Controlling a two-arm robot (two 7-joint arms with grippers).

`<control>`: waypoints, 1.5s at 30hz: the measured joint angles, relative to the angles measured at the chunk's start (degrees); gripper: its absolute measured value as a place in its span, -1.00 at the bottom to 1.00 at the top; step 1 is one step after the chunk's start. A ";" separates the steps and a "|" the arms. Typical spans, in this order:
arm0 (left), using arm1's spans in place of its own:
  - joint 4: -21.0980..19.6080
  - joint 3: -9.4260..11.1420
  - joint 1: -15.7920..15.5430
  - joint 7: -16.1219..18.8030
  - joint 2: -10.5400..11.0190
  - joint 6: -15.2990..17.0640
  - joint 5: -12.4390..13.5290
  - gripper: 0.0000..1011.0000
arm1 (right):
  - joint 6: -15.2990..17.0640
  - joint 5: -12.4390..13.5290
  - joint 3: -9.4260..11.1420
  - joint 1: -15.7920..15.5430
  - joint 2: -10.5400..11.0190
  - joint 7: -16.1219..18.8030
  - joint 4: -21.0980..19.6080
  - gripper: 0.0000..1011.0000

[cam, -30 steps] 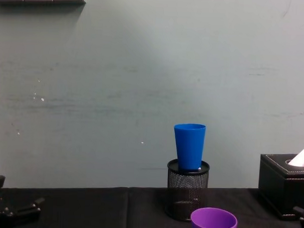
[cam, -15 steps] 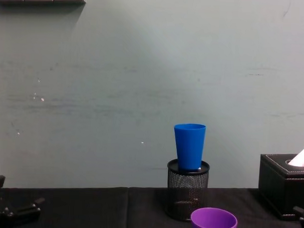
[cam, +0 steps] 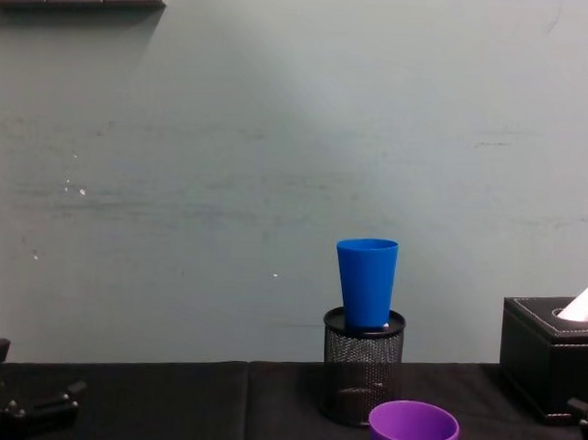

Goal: Pick up one cup with a gripper and tap it against the other cup.

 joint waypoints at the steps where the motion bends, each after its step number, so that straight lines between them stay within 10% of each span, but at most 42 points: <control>1: 0.00 0.00 0.00 0.00 0.00 0.00 0.00 0.98 | 0.00 0.00 0.00 0.00 0.00 0.00 0.00 0.99; 32: 0.00 0.00 0.00 0.00 0.00 0.00 0.00 0.98 | -1.99 0.58 3.19 -1.58 -0.23 1.58 -3.61 0.99; 45: 0.00 0.00 0.00 0.00 0.00 0.00 0.00 0.98 | -2.28 6.88 6.89 -6.42 1.45 8.46 -9.22 0.99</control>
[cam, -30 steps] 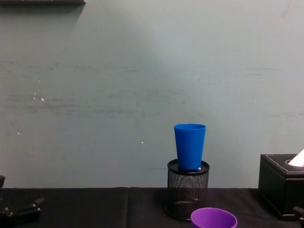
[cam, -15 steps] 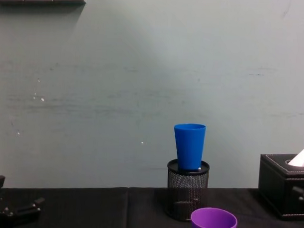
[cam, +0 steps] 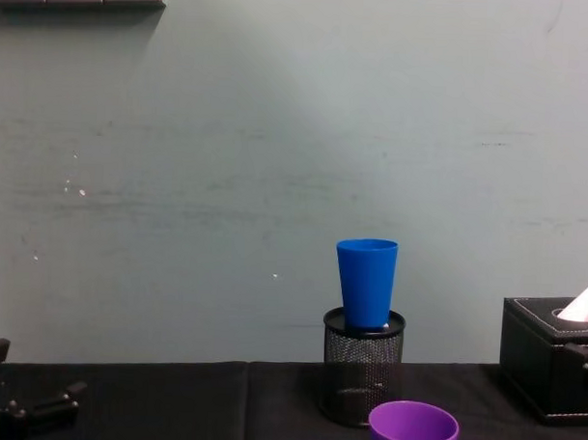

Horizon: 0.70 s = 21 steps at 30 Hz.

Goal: Pick up one cup with a gripper and tap it against the other cup.

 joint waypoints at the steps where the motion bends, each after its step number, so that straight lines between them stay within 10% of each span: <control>1: 0.00 0.00 0.00 0.00 0.00 0.00 0.00 0.98 | 0.00 0.44 0.14 -0.32 0.13 0.57 -0.27 0.99; 21: 0.00 0.00 0.00 0.00 0.00 0.00 0.00 0.98 | 1.62 3.73 0.26 -3.32 0.31 11.03 -1.18 0.99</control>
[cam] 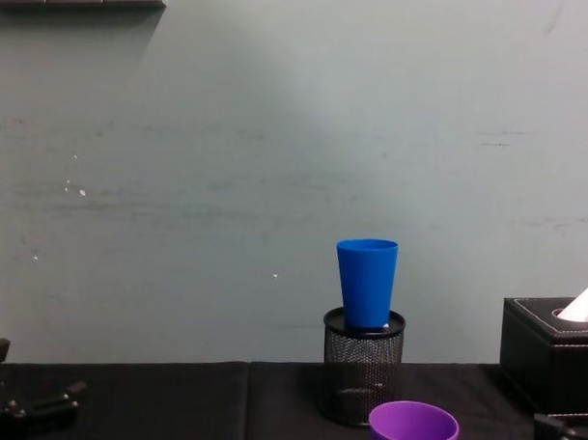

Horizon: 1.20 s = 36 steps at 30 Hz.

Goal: Pick up one cup with a gripper and tap it against the other cup.

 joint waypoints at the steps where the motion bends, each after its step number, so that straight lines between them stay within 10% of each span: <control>1: 0.00 0.00 0.00 0.00 0.00 0.00 0.00 0.98 | 0.06 0.00 -0.02 -0.01 -0.07 0.24 0.06 0.99; 36: 0.00 0.00 0.00 0.00 0.00 0.00 0.00 0.98 | 1.13 -4.97 -2.33 4.79 -7.68 7.38 8.55 0.99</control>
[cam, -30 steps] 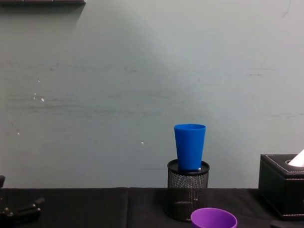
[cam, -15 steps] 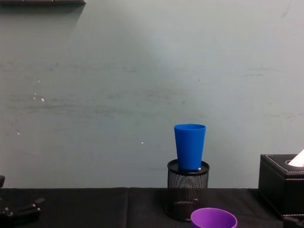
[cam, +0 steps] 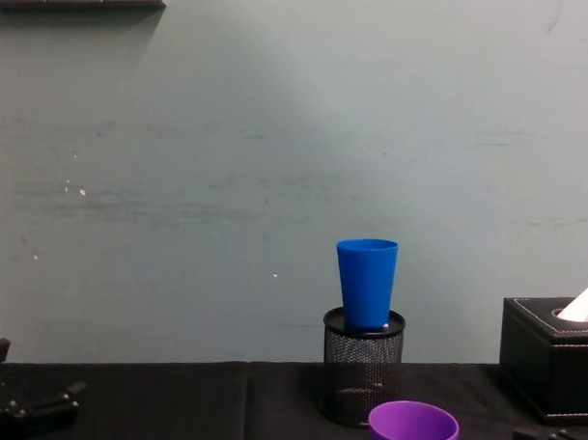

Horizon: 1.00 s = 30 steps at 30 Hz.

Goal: Pick up one cup with a gripper and tap it against the other cup.

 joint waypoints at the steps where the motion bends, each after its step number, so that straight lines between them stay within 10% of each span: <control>1: 0.00 0.00 0.00 0.00 0.00 0.00 0.00 0.98 | -0.08 -0.23 -0.10 0.45 -0.43 0.31 0.51 0.99; 30: 0.00 0.00 0.00 0.00 0.00 0.00 0.00 0.98 | -0.20 -2.48 -1.79 8.12 -7.02 4.04 9.85 0.99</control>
